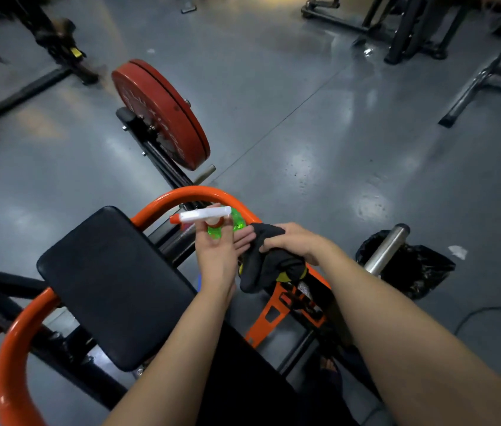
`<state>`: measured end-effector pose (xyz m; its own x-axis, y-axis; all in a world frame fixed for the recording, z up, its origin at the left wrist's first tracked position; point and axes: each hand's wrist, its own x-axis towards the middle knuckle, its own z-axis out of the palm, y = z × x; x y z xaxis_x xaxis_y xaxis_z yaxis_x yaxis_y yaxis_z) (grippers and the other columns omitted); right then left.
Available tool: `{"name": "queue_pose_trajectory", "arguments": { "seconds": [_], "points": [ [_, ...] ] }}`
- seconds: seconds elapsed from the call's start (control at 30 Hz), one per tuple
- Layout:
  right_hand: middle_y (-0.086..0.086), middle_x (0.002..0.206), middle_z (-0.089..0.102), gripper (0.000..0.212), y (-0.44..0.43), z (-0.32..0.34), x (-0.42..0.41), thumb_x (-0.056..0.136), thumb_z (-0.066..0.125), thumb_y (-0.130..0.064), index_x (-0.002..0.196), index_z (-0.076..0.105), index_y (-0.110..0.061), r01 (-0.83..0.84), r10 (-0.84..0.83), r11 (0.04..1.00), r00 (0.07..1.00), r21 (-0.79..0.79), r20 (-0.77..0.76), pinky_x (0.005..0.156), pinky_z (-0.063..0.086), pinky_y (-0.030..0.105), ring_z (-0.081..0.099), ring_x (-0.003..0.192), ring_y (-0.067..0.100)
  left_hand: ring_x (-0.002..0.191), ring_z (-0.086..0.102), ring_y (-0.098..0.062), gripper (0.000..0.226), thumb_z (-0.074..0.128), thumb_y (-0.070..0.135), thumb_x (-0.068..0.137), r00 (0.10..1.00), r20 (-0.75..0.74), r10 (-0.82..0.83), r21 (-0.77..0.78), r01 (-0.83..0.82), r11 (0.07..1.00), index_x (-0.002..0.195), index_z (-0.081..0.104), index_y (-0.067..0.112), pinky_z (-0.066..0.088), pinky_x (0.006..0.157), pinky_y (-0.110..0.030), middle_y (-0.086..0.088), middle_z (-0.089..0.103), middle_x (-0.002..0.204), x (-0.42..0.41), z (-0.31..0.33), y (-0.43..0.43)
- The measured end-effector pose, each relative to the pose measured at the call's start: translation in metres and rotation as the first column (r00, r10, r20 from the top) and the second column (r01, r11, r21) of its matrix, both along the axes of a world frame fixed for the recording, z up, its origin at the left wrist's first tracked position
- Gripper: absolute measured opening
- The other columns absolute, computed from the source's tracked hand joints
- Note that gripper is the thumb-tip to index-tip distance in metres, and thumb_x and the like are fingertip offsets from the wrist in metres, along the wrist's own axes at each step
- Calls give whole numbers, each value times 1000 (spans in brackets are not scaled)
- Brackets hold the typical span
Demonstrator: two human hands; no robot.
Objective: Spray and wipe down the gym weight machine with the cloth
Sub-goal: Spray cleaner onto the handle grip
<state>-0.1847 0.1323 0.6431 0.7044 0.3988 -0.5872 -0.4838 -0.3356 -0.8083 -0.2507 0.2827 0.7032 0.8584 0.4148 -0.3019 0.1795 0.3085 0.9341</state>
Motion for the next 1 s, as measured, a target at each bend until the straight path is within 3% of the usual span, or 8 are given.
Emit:
{"name": "queue_pose_trajectory", "arguments": {
  "seconds": [0.13,0.33,0.47,0.63,0.77,0.83,0.93,1.0],
  "points": [
    [8,107,75,45,-4,-27,-9,72,83,-31,113,71,-15,141,-119,939,989,315,-88,97,53,38,69,99,21,88,77,-33,24,53,22,107,999,41,35,41,-37,999,130,47,21,63,81,-37,-23,75,102,4,-7,-15],
    [16,102,73,53,8,-62,-45,71,89,-35,116,66,-17,278,-347,877,931,391,116,79,54,49,67,92,24,97,75,-27,33,65,33,97,997,-1,78,235,-75,969,127,53,35,59,93,-48,4,76,102,27,-23,-35],
    [40,95,59,60,-4,-59,-21,77,88,-27,120,56,0,41,-112,923,980,382,164,64,48,60,52,73,40,106,71,-28,31,66,39,93,998,-66,21,355,4,935,122,54,32,57,94,-44,6,73,103,43,-28,-53],
    [-18,91,74,42,-24,-57,23,67,88,-33,101,65,-26,-444,428,882,894,154,131,80,54,24,64,85,-4,97,75,-23,31,62,29,102,989,-138,53,284,-12,959,130,51,37,57,96,-50,20,74,98,49,-40,-71],
    [-18,82,74,22,-28,-56,37,74,91,-23,88,74,-26,-583,572,805,812,115,115,80,51,23,65,80,-4,95,75,-20,27,61,44,100,974,-224,26,353,56,934,125,50,46,56,95,-48,19,76,92,56,-46,-71],
    [-18,84,73,27,-23,-64,26,76,89,-20,96,71,-24,-495,471,860,864,128,175,80,52,22,66,82,-5,92,75,-17,33,59,52,97,961,-275,17,442,111,890,127,49,45,56,92,-47,10,77,90,61,-50,-73],
    [-3,113,72,55,-4,-74,-19,73,77,-43,120,63,-19,21,-42,954,997,300,65,99,54,43,67,112,15,90,75,-13,33,56,47,99,951,-306,-44,487,196,851,129,49,40,55,95,-45,11,77,86,67,-54,-76],
    [3,115,71,51,11,-71,-43,72,68,-51,115,64,-25,312,-339,920,937,238,84,97,53,53,66,112,27,90,75,-13,30,56,44,99,947,-314,-63,472,213,856,128,49,37,53,97,-43,11,78,85,69,-55,-74]
  ]
}}
